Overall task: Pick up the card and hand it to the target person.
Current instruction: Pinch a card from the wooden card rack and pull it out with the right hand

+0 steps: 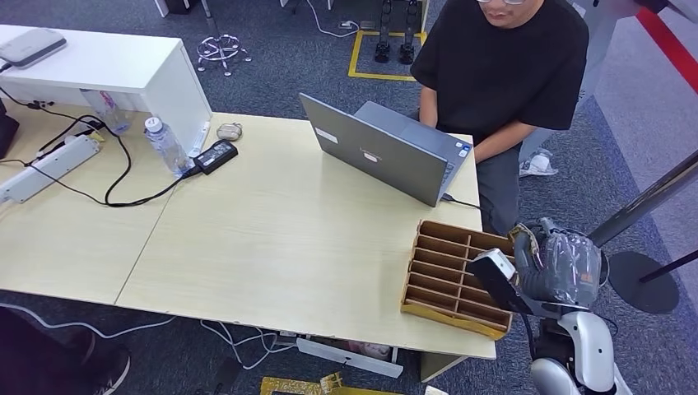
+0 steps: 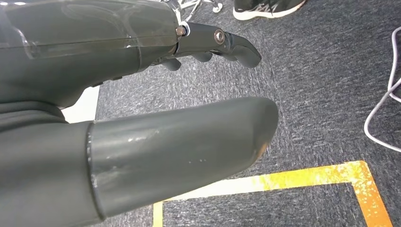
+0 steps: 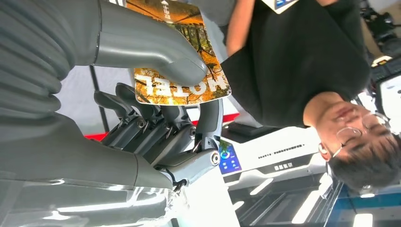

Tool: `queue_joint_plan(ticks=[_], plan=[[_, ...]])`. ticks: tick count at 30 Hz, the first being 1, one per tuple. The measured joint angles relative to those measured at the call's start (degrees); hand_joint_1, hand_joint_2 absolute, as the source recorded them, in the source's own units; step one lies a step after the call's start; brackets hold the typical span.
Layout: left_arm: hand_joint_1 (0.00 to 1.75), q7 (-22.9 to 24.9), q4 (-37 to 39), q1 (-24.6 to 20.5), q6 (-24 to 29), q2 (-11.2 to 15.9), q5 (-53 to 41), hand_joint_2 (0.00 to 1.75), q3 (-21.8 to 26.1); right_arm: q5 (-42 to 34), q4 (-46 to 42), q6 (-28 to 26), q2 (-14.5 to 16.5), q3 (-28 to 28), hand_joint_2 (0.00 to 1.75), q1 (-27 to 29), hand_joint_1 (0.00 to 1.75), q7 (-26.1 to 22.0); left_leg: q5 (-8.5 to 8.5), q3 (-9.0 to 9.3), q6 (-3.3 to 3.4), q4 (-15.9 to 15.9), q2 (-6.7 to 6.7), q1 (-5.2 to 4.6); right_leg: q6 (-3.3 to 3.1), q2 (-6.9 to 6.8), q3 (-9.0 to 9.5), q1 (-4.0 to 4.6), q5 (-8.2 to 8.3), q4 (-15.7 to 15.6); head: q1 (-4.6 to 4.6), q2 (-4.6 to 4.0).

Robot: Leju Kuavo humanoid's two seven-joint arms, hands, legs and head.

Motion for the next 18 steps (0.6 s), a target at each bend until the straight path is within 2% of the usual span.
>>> queue_joint_plan(ticks=[8, 18], plan=[[0.0, -0.24, -0.01, -0.01, -0.02, 0.0, -0.29, 0.0, 0.05, -0.61, -1.48, 0.84, -0.12, -1.1, 1.75, -1.01, 1.68, -1.42, 0.0, -0.01, 0.0, 0.0, 0.0, 0.0, 0.0, 0.0, 0.0, 0.0, 0.0, 0.0, 0.0, 0.0], [0.0, -0.55, 0.0, -0.03, -0.24, 0.0, -1.09, 0.0, 0.05, -4.9, 1.85, 2.32, -0.02, -0.99, 1.75, -7.8, 1.65, -3.74, 0.0, -0.02, 0.0, 0.0, 0.0, 0.0, 0.0, 0.0, 0.01, 0.0, 0.0, 0.01, 0.01, 0.0]])
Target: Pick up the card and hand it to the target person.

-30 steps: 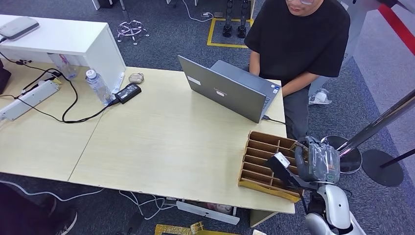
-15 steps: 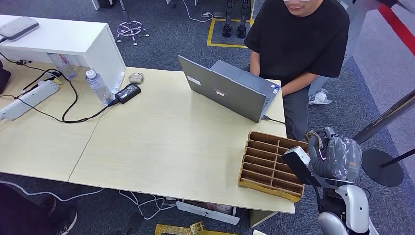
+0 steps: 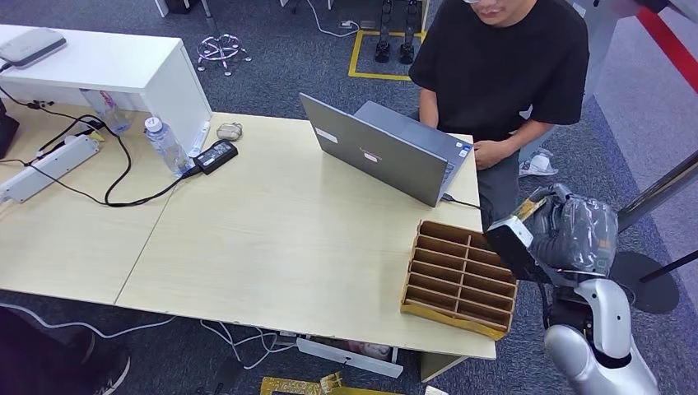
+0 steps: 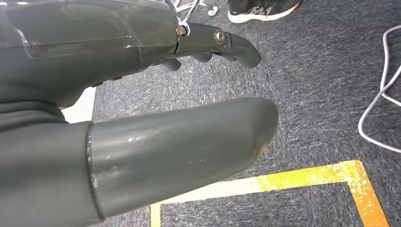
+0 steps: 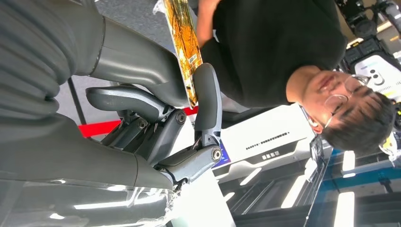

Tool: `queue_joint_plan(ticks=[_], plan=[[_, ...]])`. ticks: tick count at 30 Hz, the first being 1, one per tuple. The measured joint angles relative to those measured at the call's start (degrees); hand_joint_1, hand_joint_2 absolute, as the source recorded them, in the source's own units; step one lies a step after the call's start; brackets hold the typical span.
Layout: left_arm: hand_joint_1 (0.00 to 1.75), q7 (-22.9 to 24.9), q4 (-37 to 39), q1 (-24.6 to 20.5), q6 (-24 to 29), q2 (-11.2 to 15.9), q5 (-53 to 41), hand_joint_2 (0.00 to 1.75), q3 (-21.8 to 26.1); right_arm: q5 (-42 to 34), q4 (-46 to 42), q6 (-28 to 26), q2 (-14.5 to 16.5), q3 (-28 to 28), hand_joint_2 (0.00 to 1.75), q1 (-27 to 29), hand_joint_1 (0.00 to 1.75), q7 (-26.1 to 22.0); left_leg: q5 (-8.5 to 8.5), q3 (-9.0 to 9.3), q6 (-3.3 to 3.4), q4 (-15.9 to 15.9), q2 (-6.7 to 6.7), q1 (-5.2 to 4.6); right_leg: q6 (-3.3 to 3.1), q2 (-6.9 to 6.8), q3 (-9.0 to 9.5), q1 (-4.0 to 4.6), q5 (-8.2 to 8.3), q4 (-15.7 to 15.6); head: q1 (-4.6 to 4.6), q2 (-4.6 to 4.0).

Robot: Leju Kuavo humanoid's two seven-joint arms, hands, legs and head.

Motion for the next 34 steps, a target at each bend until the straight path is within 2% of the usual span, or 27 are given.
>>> queue_joint_plan(ticks=[5, 11, 17, 21, 34], plan=[[0.0, -0.17, -0.01, -0.01, -0.06, 0.0, -0.4, 0.0, -0.01, -4.12, 3.48, -1.08, 0.26, 0.41, 1.75, -3.5, 1.67, -1.46, 0.0, -0.02, 0.0, 0.0, 0.0, 0.0, 0.0, -0.01, -0.01, 0.0, 0.0, 0.0, -0.01, 0.0], [0.0, -0.16, -0.01, -0.03, -0.54, -0.01, -0.87, 0.0, -0.03, -8.87, 9.43, -6.96, 0.86, 0.46, 1.75, -6.55, 1.67, -2.49, 0.0, -0.02, 0.0, 0.0, -0.01, 0.0, 0.0, -0.02, -0.01, 0.0, 0.0, 0.0, -0.01, 0.0], [0.0, -0.16, -0.01, -0.04, -1.24, -0.02, -1.84, 0.0, -0.08, -3.01, 17.33, -12.79, 1.23, 0.45, 1.75, -8.67, 1.7, -0.09, 0.0, -0.02, 0.0, 0.01, -0.01, 0.0, 0.0, -0.02, -0.01, 0.0, 0.0, 0.0, 0.0, 0.0], [0.0, -0.26, -0.01, -0.05, -1.52, -0.02, -2.4, 0.0, -0.15, -2.07, 22.36, -15.11, 1.45, 0.33, 1.75, -9.52, 1.72, 0.43, 0.0, -0.02, 0.0, 0.01, -0.01, 0.0, 0.0, -0.02, -0.01, 0.0, 0.0, 0.0, -0.01, 0.0], [0.0, -0.45, 0.0, -0.08, -2.16, -0.02, -2.74, 0.0, -0.33, 0.88, 31.64, -15.79, 3.09, -4.94, 1.75, -9.46, 1.71, -3.09, 0.0, -0.02, 0.0, 0.01, -0.01, 0.0, 0.0, -0.01, -0.02, 0.0, 0.0, 0.0, -0.02, 0.0]])
